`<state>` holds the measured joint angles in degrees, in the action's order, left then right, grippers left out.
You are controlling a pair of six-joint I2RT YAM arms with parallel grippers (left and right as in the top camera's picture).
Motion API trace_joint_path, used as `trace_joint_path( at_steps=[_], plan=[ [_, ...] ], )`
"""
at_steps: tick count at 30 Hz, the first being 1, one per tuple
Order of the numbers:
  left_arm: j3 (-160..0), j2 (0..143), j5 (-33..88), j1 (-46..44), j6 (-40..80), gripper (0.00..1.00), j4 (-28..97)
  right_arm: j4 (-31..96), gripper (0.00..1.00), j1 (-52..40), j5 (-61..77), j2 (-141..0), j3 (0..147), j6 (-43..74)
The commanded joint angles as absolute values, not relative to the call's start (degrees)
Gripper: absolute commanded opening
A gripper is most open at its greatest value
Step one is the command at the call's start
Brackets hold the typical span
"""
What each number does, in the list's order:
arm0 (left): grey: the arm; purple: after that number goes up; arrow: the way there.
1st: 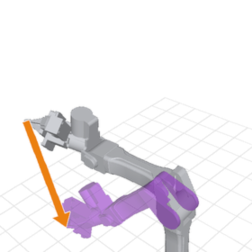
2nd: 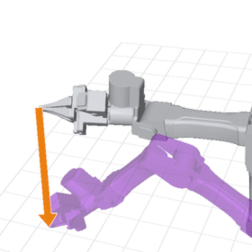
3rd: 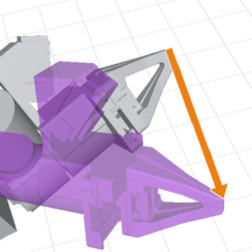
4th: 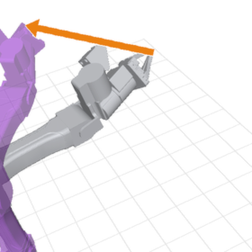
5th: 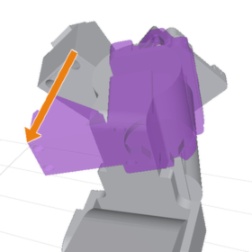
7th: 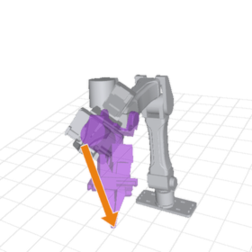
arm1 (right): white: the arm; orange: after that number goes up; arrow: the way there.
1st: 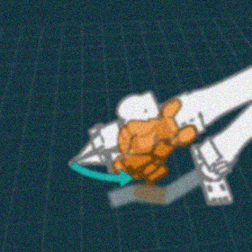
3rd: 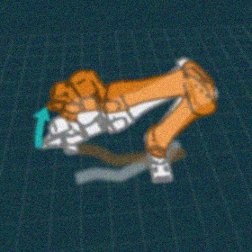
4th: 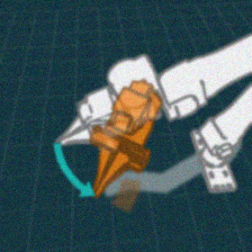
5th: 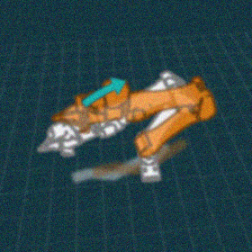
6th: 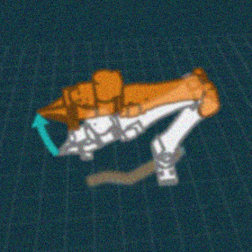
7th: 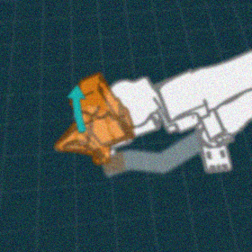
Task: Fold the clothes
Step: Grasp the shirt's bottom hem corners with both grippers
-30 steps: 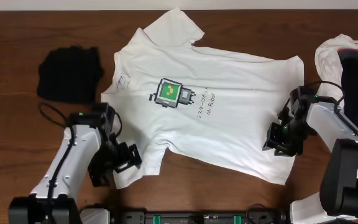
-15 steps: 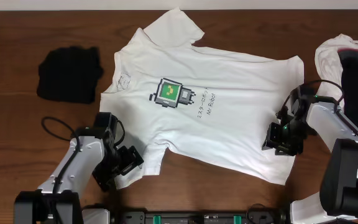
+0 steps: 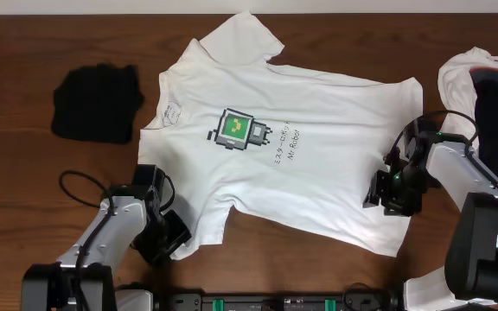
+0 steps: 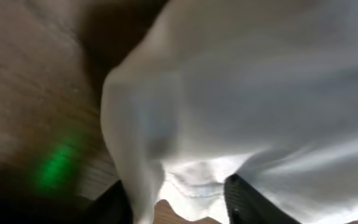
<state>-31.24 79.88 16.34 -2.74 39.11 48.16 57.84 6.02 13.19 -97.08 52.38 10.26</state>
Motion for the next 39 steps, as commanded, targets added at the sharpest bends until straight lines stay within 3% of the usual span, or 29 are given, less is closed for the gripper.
trace_joint_path(
  at_steps=[1, 8, 13, 14, 15, 16, 18, 22, 31, 39],
  plan=[
    [-30.35, 79.72, 14.11, -2.7, 39.31, 0.41, 48.07, 58.48, 0.52, 5.61, 8.32, -94.39, 54.65, 14.66],
    [-30.33, 79.72, 14.13, -2.7, 39.29, 0.24, 48.05, 61.23, 0.54, 5.61, 5.8, -82.15, 54.76, 22.15],
    [-30.33, 79.72, 14.13, -2.7, 39.31, 0.24, 47.59, 65.43, 0.54, 5.61, 5.82, -74.22, 54.41, 27.14],
    [-30.33, 79.72, 14.15, -2.7, 39.31, 0.24, 47.59, 66.35, 0.66, 5.61, 5.82, -73.1, 54.24, 27.94],
    [-30.33, 79.72, 14.15, -2.7, 39.31, 0.24, 47.59, 67.18, 0.96, 5.61, 5.8, -72.16, 53.84, 29.1],
    [-30.33, 79.72, 14.15, -2.7, 39.31, 0.24, 47.59, 67.7, 0.99, 5.61, 5.82, -71.42, 53.21, 30.04],
    [-30.33, 79.72, 14.15, -2.7, 39.31, 0.24, 47.59, 67.92, 0.99, 5.61, 5.8, -70.63, 51.35, 30.85],
    [-30.35, 79.72, 14.15, -2.7, 39.31, 0.25, 47.59, 64.71, 0.85, 5.61, 5.8, -70.57, 44.47, 35.33],
    [-30.33, 79.72, 14.15, -2.7, 39.29, 0.25, 47.64, 54.46, 0.87, 5.65, 0.03, -70.54, 30.17, 45.23],
    [-30.33, 79.72, 14.37, -2.7, 39.31, 0.25, 47.2, 52.14, 0.83, 5.98, 0.45, -70.5, 28.95, 48.51]
  ],
)
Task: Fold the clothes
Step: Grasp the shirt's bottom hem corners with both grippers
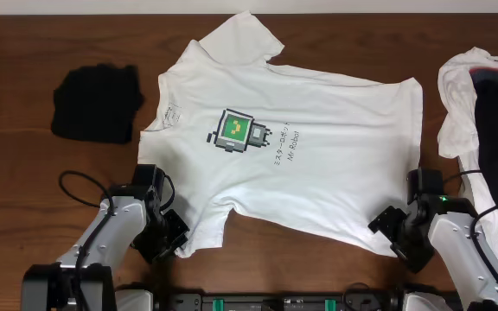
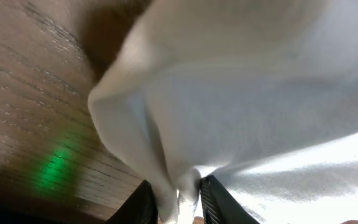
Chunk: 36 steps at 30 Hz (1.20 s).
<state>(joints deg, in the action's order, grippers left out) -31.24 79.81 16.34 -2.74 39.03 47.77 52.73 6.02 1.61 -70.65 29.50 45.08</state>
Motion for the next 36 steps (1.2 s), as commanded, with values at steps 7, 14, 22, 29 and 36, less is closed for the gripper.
trace_joint_path(
  at_steps=[7, 14, 22, 29, 36],
  plan=[
    [-30.33, 79.72, 14.37, -2.7, 39.29, 0.25, 47.27, 43.7, 0.74, 5.98, 5.04, -70.5, 23.35, 51.68],
    [-30.35, 79.72, 14.39, -2.7, 39.29, 0.25, 47.27, 40.69, 0.25, 5.98, 6.55, -70.46, 20.86, 53.12],
    [-32.58, 79.7, 14.39, -2.72, 37.71, 0.06, 51.18, 43.94, 0.01, 5.98, 7.94, -70.39, 26.33, 46.68],
    [-38.63, 79.4, 14.37, -2.72, 32.95, 0.06, 60.03, 49.82, 0.01, 5.98, 7.46, -70.37, 33.85, 40.51],
    [-44.73, 77.82, 14.31, -2.72, 30.65, 0.06, 66.13, 55.66, 0.01, 5.98, 4.89, -70.37, 40.66, 36.91]
  ],
)
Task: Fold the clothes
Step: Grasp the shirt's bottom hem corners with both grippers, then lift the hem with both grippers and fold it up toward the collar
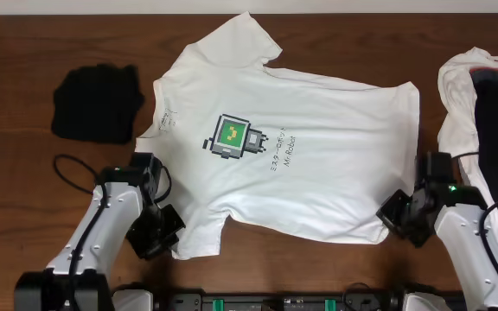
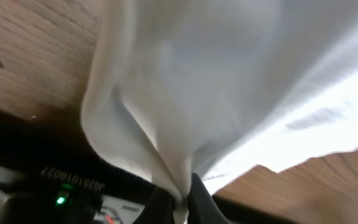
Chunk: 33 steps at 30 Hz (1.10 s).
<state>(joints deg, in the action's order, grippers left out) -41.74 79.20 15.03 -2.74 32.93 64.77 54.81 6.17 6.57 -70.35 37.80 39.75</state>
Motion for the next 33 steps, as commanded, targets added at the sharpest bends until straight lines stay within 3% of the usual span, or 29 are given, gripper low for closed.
trace_joint_path(
  at_steps=[1, 20, 33],
  plan=[
    [-45.71, 77.76, 14.28, -2.72, 30.35, 0.06, 66.78, 56.07, 0.01, 5.98, 4.62, -70.37, 41.67, 36.42],
    [-70.91, 77.8, 12.62, -2.72, 28.71, 0.06, 69.32, 54.17, 0.01, 5.98, 4.56, -70.39, 50.89, 35.59],
    [-72.42, 79.57, 13.91, -9.61, 28.69, 0.06, 48.71, 45.41, 0.01, 5.98, 1.72, -70.41, 51.48, 39.86]
  ],
)
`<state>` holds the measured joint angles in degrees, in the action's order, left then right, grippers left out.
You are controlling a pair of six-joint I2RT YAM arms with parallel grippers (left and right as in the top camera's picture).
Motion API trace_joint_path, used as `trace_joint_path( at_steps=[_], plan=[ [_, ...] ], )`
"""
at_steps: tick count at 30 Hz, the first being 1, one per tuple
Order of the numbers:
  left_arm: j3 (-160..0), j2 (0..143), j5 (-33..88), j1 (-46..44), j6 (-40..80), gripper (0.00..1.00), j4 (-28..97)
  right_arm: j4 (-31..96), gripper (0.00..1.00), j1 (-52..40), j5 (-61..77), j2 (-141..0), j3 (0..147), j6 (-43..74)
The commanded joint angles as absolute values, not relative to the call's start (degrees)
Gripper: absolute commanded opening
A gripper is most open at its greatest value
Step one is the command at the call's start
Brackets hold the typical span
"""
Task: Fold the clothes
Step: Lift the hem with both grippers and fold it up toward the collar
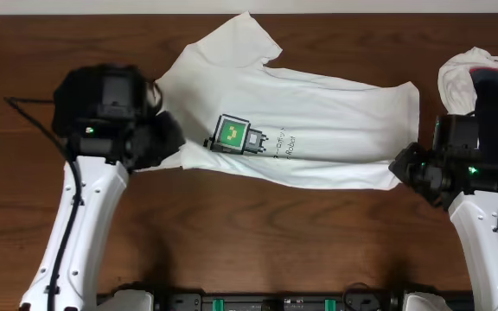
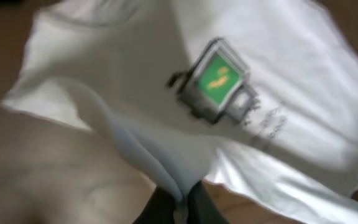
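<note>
A white T-shirt [image 1: 318,121] with a green robot print [image 1: 232,132] lies across the far half of the table, its near edge raised and drawn toward the far side. My left gripper [image 1: 164,142] is shut on a bunched fold of the shirt's near sleeve side. In the left wrist view the gripper [image 2: 180,200] pinches that fold, with the print [image 2: 216,81] beyond. My right gripper [image 1: 402,167] sits at the shirt's near hem corner, which runs straight into it. Its fingertips are hidden by the cloth.
A folded black cloth [image 1: 74,97] lies at the far left, partly under my left arm. A pile of white and dark garments [image 1: 482,78] sits at the right edge, behind my right arm. Bare wood [image 1: 258,242] fills the near half.
Both grippers have moved from the near part of the table toward the far side, taking the shirt's near edge with them. The shirt's visible area has shrunk to a narrower band.
My left gripper stood open round the near sleeve while the right was at the hem's right side. Then the left was shut on the sleeve and the right was at the near hem corner. Both corners were then pulled taut, and now sit farther back.
</note>
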<state>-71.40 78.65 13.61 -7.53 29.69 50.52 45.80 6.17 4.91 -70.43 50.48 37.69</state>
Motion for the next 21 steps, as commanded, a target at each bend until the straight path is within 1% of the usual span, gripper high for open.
trace_joint_path(
  at_steps=[1, 6, 11, 18, 21],
  plan=[
    [-72.42, 80.05, 13.85, -10.57, 28.64, 0.06, 47.22, 45.36, 0.01, 5.98, 0.6, -70.43, 51.46, 40.16],
    [-72.42, 83.88, 9.04, -13.76, 28.73, 0.06, 43.09, 43.16, 0.01, 5.98, -1.8, -70.85, 50.74, 40.23],
    [-72.42, 88.58, 6.04, -13.78, 28.75, 0.06, 40.6, 40.03, 0.01, 5.98, -2.04, -72.75, 50.57, 40.25],
    [-72.42, 92.25, 2.17, -13.8, 28.73, 0.06, 35.79, 36.1, 0.01, 5.98, -2.81, -80.09, 50.54, 42.02],
    [-72.4, 92.51, -1.89, -13.8, 28.73, 0.06, 33.93, 33.3, 0.01, 5.93, -2.81, -83.79, 50.57, 41.93]
  ],
)
